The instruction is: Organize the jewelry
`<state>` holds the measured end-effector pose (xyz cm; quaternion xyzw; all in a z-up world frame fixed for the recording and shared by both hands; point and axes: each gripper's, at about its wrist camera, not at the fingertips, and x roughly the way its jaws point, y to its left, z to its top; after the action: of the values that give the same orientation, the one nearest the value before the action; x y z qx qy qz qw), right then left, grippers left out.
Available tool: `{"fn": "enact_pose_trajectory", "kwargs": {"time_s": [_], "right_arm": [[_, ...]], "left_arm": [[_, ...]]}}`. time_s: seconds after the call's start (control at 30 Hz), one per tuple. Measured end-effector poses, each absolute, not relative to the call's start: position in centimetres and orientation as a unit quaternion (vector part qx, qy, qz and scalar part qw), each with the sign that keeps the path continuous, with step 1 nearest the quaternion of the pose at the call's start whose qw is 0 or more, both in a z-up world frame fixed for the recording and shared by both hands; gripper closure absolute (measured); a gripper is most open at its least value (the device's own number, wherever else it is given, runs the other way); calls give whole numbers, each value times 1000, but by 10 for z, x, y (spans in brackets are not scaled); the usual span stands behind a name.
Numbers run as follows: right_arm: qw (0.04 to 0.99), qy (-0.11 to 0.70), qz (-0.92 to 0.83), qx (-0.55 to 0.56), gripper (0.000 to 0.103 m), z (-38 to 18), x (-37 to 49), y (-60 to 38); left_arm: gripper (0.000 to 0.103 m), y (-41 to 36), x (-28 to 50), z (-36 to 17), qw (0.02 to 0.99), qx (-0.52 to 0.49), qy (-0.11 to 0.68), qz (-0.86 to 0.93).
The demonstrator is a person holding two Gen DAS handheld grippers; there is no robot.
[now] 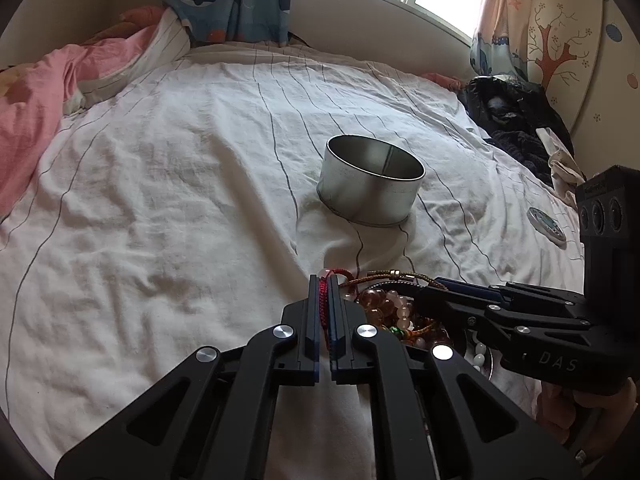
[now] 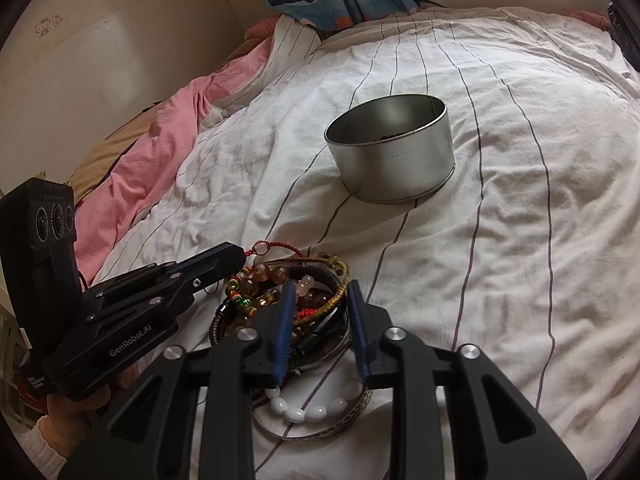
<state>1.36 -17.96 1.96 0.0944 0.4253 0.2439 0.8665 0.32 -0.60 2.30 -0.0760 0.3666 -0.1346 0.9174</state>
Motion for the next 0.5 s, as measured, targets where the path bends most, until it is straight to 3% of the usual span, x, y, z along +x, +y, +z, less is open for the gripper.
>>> {"fn": "enact_pose_trajectory", "kwargs": {"time_s": [0.03,0.1,0.5], "right_arm": [[870,418,244,94,82,22,12,-180],[879,400,243,88,94,27,8,-182],[913,325,219,110,99,56,-7,-207]], "left_arm": [[100,-4,2,25,920,-79,362,-132],[100,0,0,31,925,-81,350,-126],[100,-4,-2,56,931,-104,316,-151]]}}
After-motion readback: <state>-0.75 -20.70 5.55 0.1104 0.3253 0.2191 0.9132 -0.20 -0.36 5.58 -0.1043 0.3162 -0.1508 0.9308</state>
